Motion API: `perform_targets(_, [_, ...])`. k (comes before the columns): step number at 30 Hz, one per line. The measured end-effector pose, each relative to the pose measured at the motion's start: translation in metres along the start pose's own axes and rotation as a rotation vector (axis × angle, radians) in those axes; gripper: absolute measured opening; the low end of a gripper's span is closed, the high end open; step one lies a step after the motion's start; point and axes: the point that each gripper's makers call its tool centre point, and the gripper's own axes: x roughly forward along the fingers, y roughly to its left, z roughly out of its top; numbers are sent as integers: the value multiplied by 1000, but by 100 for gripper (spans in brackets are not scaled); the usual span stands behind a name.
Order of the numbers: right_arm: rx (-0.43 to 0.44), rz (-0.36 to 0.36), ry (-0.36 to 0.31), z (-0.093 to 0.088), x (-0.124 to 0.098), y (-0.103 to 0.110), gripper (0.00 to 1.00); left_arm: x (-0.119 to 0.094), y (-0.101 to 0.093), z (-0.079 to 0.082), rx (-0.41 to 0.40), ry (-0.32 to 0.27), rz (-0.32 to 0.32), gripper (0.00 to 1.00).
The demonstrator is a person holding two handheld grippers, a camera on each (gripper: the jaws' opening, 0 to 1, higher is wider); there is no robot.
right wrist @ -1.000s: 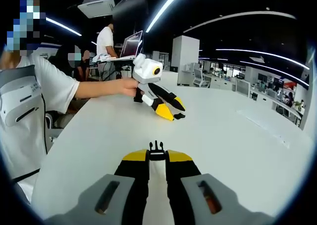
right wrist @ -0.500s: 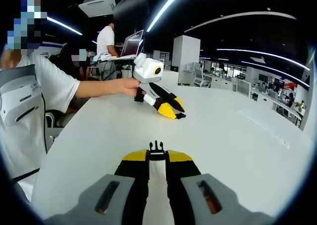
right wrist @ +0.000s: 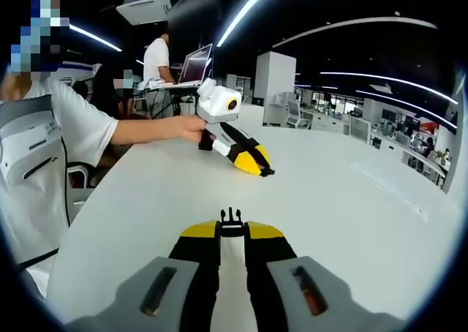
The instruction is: Snap the two parts of the plastic buckle together until the buckle closes and remains connected.
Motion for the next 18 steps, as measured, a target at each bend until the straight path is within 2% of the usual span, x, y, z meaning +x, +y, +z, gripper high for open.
perform_targets(8, [0, 0, 0, 0, 0, 0, 11, -4, -6, 1, -21, -6, -11, 16])
perform_targets(18, [-3, 2, 2, -1, 0, 1, 11, -11, -9, 0, -19, 0, 5, 16])
